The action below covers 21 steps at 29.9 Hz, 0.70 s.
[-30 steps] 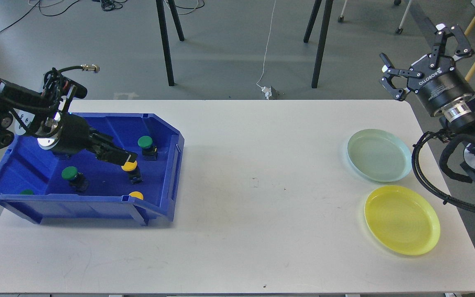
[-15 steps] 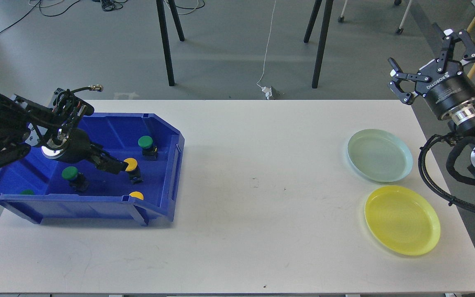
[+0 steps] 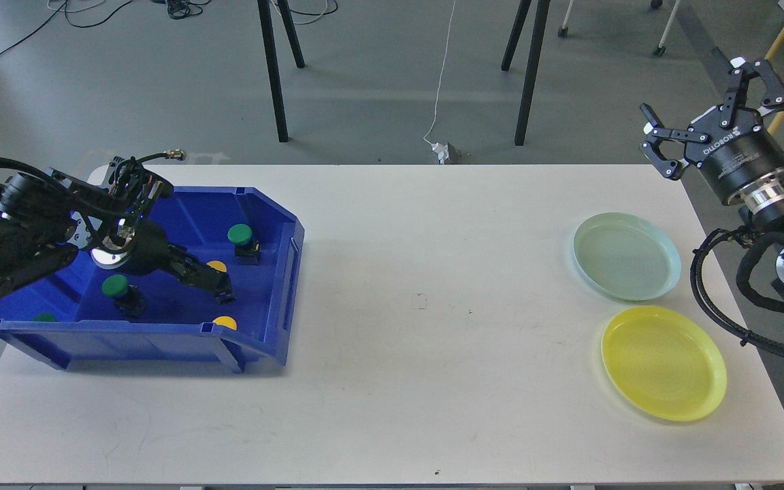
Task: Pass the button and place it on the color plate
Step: 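Lower the left gripper into the bin and grasp a yellow button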
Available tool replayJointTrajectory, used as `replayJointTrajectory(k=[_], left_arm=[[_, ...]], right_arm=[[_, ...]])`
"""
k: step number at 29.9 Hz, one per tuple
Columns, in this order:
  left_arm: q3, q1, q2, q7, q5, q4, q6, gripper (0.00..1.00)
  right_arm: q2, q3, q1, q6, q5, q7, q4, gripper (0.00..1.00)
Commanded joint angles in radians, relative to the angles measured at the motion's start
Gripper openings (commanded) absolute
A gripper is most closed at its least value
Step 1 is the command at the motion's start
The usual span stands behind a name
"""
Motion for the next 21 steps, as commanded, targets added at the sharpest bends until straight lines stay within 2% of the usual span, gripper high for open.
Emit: replayJointTrajectory(k=[1, 12, 17, 21], left_arm=[[0.000, 0.009, -0.015, 0.000, -0.007, 0.019, 0.000, 1.00], [0.000, 0.042, -0.084, 0.000, -0.044, 0.106, 0.005, 0.97], [0.000, 0.053, -0.092, 0.000, -0.047, 0.122, 0.005, 0.89], [0.001, 0.055, -0.092, 0.000, -0.044, 0.120, 0.004, 0.76]], right_arm=[[0.000, 0.000, -0.005, 0.000, 0.000, 0.000, -0.001, 1.00], [0.000, 0.000, -0.019, 0.000, 0.000, 0.000, -0.014, 1.00], [0.000, 0.000, -0.021, 0.000, 0.000, 0.000, -0.026, 1.00], [0.000, 0.000, -0.021, 0.000, 0.000, 0.000, -0.029, 1.00]])
